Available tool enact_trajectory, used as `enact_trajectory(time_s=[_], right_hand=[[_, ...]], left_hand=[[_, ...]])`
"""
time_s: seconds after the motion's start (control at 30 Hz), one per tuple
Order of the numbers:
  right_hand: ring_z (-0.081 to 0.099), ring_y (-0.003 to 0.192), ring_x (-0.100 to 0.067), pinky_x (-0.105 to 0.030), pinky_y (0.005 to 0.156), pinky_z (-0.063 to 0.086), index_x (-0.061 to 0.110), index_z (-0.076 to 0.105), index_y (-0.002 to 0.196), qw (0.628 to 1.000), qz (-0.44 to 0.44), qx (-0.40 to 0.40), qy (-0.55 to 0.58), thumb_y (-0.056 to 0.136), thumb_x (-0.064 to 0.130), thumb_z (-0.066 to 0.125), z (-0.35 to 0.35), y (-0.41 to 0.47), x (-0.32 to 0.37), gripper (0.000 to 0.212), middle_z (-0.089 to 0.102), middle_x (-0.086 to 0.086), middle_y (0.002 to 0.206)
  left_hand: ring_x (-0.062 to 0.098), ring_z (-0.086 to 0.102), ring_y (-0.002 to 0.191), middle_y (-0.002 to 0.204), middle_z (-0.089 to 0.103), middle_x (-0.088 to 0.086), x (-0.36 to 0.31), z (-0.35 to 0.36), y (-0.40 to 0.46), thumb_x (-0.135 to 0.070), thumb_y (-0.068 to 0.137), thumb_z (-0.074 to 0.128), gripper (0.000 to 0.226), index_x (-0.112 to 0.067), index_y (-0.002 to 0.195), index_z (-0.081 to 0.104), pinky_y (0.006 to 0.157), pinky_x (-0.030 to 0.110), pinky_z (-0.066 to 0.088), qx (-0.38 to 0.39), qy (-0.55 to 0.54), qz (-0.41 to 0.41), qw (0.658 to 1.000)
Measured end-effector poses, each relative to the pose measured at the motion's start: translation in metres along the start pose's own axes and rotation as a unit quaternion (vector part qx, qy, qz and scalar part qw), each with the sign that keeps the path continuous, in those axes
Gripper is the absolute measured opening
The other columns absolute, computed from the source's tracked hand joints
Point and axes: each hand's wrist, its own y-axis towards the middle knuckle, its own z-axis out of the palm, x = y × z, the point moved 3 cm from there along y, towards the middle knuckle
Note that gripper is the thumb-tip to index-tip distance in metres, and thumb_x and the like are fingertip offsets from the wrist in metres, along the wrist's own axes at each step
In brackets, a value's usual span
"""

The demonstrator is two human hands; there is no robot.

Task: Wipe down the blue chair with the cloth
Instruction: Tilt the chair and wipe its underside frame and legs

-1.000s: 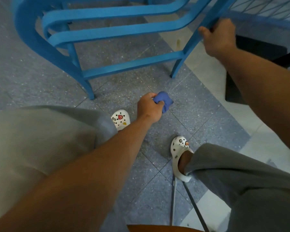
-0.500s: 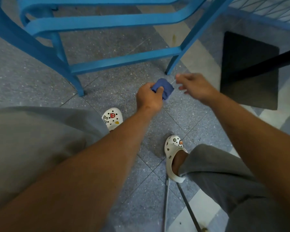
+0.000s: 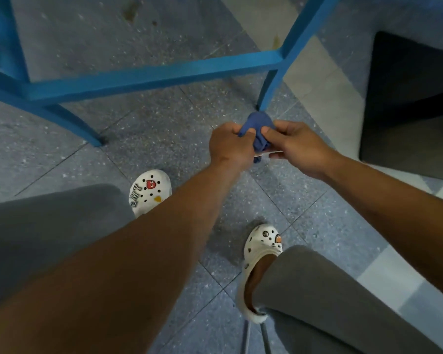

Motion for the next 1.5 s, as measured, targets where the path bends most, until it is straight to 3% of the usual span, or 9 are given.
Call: enact_trajectory(time_s=[0.27, 0.47, 0.6, 0.7, 0.9, 1.03, 1.2, 1.3, 1.5], right_hand=[[0.057, 0.073, -0.028, -0.061, 0.074, 0.051, 0.004, 0.067, 0.09, 0.995, -0.072, -0.065, 0.02, 0.091, 0.039, 0.071, 0.012, 0.034, -0.047, 0.035, 0.063, -0.036, 0.089], [0.062, 0.075, -0.014, -0.032, 0.072, 0.051, 0.001, 0.073, 0.097, 0.99, -0.125, -0.065, 0.028, 0.104, 0.015, 0.054, 0.036, 0.045, -0.048, 0.024, 0.071, -0.018, 0.088], [0.066, 0.073, 0.001, -0.014, 0.07, 0.051, 0.014, 0.075, 0.094, 0.988, -0.122, -0.074, 0.06, 0.104, 0.01, 0.054, 0.03, 0.048, -0.047, 0.023, 0.074, 0.011, 0.077], [0.069, 0.072, -0.003, -0.019, 0.07, 0.055, 0.023, 0.074, 0.094, 0.978, -0.125, -0.159, 0.059, 0.103, 0.022, 0.058, 0.015, 0.059, -0.041, 0.019, 0.075, 0.01, 0.079], [0.07, 0.093, -0.016, -0.032, 0.079, 0.057, 0.022, 0.064, 0.129, 0.907, -0.244, -0.342, 0.033, 0.1, 0.024, 0.059, -0.036, 0.07, -0.008, 0.029, 0.07, 0.004, 0.109], [0.062, 0.103, -0.003, -0.026, 0.089, 0.052, 0.008, 0.056, 0.142, 0.902, -0.305, -0.305, -0.001, 0.103, 0.013, 0.054, -0.038, 0.072, 0.012, 0.04, 0.07, -0.006, 0.128], [0.059, 0.113, -0.001, -0.027, 0.104, 0.049, 0.0, 0.055, 0.141, 0.909, -0.294, -0.294, 0.017, 0.101, 0.001, 0.048, -0.034, 0.074, 0.015, 0.041, 0.066, -0.013, 0.134], [0.06, 0.108, -0.002, -0.027, 0.101, 0.049, 0.003, 0.058, 0.14, 0.911, -0.278, -0.303, 0.031, 0.099, -0.001, 0.048, -0.032, 0.073, 0.016, 0.042, 0.068, -0.008, 0.132], [0.062, 0.122, -0.015, -0.035, 0.107, 0.05, 0.005, 0.058, 0.14, 0.908, -0.299, -0.291, 0.036, 0.099, 0.0, 0.047, -0.032, 0.074, 0.014, 0.043, 0.067, -0.001, 0.134]], left_hand=[[0.008, 0.062, 0.057, 0.07, 0.063, 0.003, 0.04, 0.012, 0.04, -0.027, 0.096, 0.063, 0.025, -0.002, 0.094, 0.068, 0.049, 0.017, 0.047, 0.005, 0.033, 0.067, 0.997], [0.026, 0.074, 0.092, 0.104, 0.073, 0.011, 0.054, 0.018, 0.063, -0.033, 0.091, 0.067, 0.026, -0.02, 0.113, 0.066, 0.084, 0.051, 0.061, 0.076, -0.12, 0.027, 0.989], [0.019, 0.074, 0.088, 0.107, 0.073, 0.007, 0.057, 0.016, 0.081, -0.034, 0.088, 0.071, 0.041, -0.013, 0.123, 0.061, 0.074, 0.035, 0.062, 0.059, -0.067, 0.083, 0.992], [0.007, 0.072, 0.072, 0.097, 0.073, 0.007, 0.055, 0.014, 0.095, -0.023, 0.092, 0.072, 0.032, -0.005, 0.117, 0.064, 0.055, 0.015, 0.051, 0.029, -0.066, 0.09, 0.993], [0.011, 0.073, 0.086, 0.1, 0.074, 0.001, 0.036, 0.022, 0.117, -0.025, 0.092, 0.071, 0.026, -0.009, 0.113, 0.068, 0.067, 0.022, 0.056, -0.01, -0.085, 0.134, 0.987], [-0.008, 0.062, 0.076, 0.092, 0.069, -0.008, 0.017, 0.029, 0.122, -0.014, 0.091, 0.073, 0.019, -0.012, 0.109, 0.067, 0.068, 0.011, 0.049, -0.028, -0.089, 0.235, 0.967], [0.001, 0.067, 0.088, 0.1, 0.073, -0.002, -0.019, 0.037, 0.132, -0.014, 0.088, 0.074, 0.019, -0.011, 0.106, 0.071, 0.083, 0.017, 0.054, -0.051, -0.098, 0.296, 0.949], [0.016, 0.072, 0.095, 0.097, 0.075, 0.006, -0.034, 0.044, 0.139, -0.016, 0.086, 0.075, 0.013, -0.009, 0.095, 0.069, 0.087, 0.035, 0.059, -0.069, -0.149, 0.299, 0.94], [0.011, 0.073, 0.092, 0.095, 0.076, 0.0, -0.022, 0.051, 0.151, -0.014, 0.094, 0.069, 0.006, -0.015, 0.098, 0.073, 0.084, 0.031, 0.061, -0.015, -0.088, 0.245, 0.966]])
